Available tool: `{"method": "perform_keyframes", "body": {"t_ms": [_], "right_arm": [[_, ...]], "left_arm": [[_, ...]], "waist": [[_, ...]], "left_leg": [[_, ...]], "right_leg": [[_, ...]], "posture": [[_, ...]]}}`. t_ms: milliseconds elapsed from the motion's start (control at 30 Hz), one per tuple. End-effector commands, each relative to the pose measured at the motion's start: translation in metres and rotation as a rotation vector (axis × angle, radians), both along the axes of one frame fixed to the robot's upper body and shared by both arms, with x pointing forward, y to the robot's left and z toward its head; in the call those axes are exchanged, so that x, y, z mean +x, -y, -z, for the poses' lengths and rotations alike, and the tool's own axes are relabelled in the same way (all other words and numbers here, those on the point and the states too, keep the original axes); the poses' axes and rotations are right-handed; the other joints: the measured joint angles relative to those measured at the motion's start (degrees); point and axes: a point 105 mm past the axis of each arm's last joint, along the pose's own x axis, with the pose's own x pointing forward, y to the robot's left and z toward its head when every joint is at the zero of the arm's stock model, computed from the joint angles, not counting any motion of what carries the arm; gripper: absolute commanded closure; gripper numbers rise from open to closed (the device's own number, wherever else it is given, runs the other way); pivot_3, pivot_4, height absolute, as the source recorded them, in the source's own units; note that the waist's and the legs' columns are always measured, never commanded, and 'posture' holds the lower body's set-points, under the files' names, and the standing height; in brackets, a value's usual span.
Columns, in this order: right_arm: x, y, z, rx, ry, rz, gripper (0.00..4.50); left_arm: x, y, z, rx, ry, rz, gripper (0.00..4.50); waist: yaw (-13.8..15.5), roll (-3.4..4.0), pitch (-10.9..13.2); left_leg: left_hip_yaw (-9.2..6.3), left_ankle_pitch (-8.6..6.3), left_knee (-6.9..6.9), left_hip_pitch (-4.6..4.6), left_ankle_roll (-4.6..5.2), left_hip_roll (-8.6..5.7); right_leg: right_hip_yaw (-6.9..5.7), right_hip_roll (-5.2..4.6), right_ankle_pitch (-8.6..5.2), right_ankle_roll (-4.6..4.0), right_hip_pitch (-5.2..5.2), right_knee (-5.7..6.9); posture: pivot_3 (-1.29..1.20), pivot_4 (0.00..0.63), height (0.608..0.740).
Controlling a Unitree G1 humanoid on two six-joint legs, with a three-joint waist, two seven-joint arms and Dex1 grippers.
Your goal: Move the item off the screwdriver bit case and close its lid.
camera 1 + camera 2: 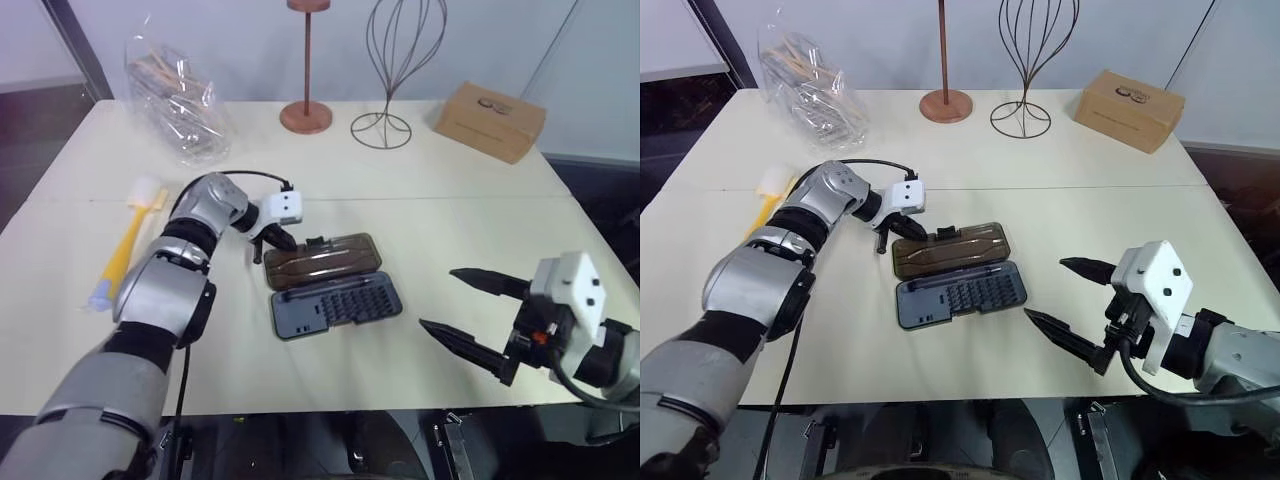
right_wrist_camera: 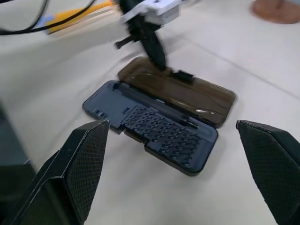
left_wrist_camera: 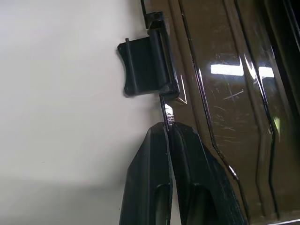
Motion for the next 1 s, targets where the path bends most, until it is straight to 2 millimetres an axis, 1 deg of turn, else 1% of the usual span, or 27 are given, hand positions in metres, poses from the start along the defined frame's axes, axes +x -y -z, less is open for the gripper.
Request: {"method": "perform_keyframes", "body": {"t_ms": [33,233,367,500,600,733,767,800,833,900,933,967,1000], "right_arm": [[-0.002,-0.005,-0.001,-0.020,-0.002,-0.077,0.00],[0.002,-0.009,0.002,-0.039,-0.017,-0.137,0.00],[0.004,-0.013,0.003,-0.042,-0.024,-0.188,0.00],[0.002,-0.017,0.006,-0.059,-0.040,-0.249,0.00],[0.005,-0.017,0.007,-0.071,-0.041,-0.268,0.00],[0.012,-0.015,0.005,-0.076,-0.035,-0.284,0.00],[0.014,-0.015,0.005,-0.078,-0.035,-0.288,0.00],[0.015,-0.015,0.006,-0.082,-0.035,-0.295,0.00],[0.017,-0.014,0.006,-0.086,-0.036,-0.303,0.00],[0.018,-0.014,0.007,-0.090,-0.037,-0.312,0.00],[0.020,-0.014,0.007,-0.090,-0.038,-0.316,0.00],[0.021,-0.013,0.008,-0.088,-0.039,-0.320,0.00],[0.023,-0.013,0.008,-0.087,-0.043,-0.327,0.00]], "left_arm": [[-0.017,0.000,0.005,0.020,-0.054,0.152,4.35],[-0.034,-0.015,0.013,0.057,-0.105,0.272,4.35],[-0.038,-0.026,0.019,0.077,-0.100,0.284,4.35],[-0.036,-0.030,0.022,0.062,-0.084,0.246,4.35],[-0.033,-0.028,0.016,0.008,-0.077,0.204,4.35],[-0.028,-0.029,-0.010,-0.111,-0.063,0.135,4.35],[-0.027,-0.033,-0.016,-0.138,-0.061,0.114,3.77],[-0.027,-0.036,-0.023,-0.163,-0.054,0.099,3.43],[-0.028,-0.041,-0.032,-0.193,-0.046,0.077,2.91],[-0.032,-0.045,-0.044,-0.234,-0.041,0.054,1.95],[-0.037,-0.047,-0.055,-0.277,-0.041,0.038,1.37],[-0.045,-0.051,-0.068,-0.328,-0.050,0.025,0.93],[-0.057,-0.054,-0.085,-0.399,-0.067,0.016,0.93]], "waist": [[0.00,0.00,0.00],[-0.15,0.01,-0.01],[-0.82,0.02,-0.01],[-1.16,0.03,-0.02],[-1.20,0.04,-0.02],[-1.16,0.03,-0.01],[-1.16,0.03,-0.01],[-1.18,0.03,0.00],[-1.08,0.03,0.00],[-1.03,0.04,0.01],[-0.99,0.04,0.01],[-0.99,0.04,0.01],[-1.02,0.05,0.01]], "left_leg": [[0.00,0.00,0.00,0.00,0.00,0.00],[-0.01,0.00,0.00,0.00,0.00,0.01],[-0.03,0.00,0.00,0.02,0.01,0.02],[-0.04,-0.02,0.00,0.05,0.04,0.05],[-0.04,-0.03,0.00,0.07,0.06,0.06],[-0.03,-0.03,0.01,0.06,0.06,0.06],[-0.04,-0.03,0.01,0.03,0.06,0.06],[-0.04,-0.03,0.01,0.02,0.06,0.06],[-0.04,-0.03,0.01,-0.01,0.06,0.07],[-0.05,-0.03,0.01,-0.03,0.06,0.08],[-0.04,-0.03,0.01,-0.03,0.06,0.09],[-0.03,-0.03,0.01,-0.03,0.06,0.09],[-0.03,-0.03,0.01,-0.03,0.06,0.09]], "right_leg": [[0.00,0.00,0.00,0.00,0.00,0.00],[-0.01,0.00,0.00,0.00,0.00,0.00],[-0.02,0.02,0.00,0.00,0.00,0.03],[-0.01,0.05,0.05,0.09,0.00,0.05],[-0.01,0.07,0.08,0.15,0.00,0.06],[-0.01,0.07,0.08,0.15,0.00,0.06],[-0.02,0.07,0.08,0.15,-0.03,0.07],[-0.02,0.08,0.08,0.15,-0.05,0.07],[-0.02,0.08,0.09,0.17,-0.08,0.09],[-0.02,0.07,0.10,0.17,-0.10,0.09],[-0.02,0.05,0.10,0.18,-0.10,0.10],[-0.02,0.05,0.10,0.18,-0.10,0.10],[-0.02,0.03,0.10,0.18,-0.10,0.10]], "posture": [[0.00,0.150,0.737],[0.00,0.150,0.737],[0.00,0.150,0.737],[0.00,0.150,0.737],[0.00,0.150,0.737],[0.00,0.150,0.737],[0.00,0.150,0.737],[0.00,0.150,0.737],[0.00,0.150,0.737],[0.00,0.150,0.737],[0.00,0.150,0.737],[0.00,0.150,0.737],[0.00,0.150,0.737]]}}
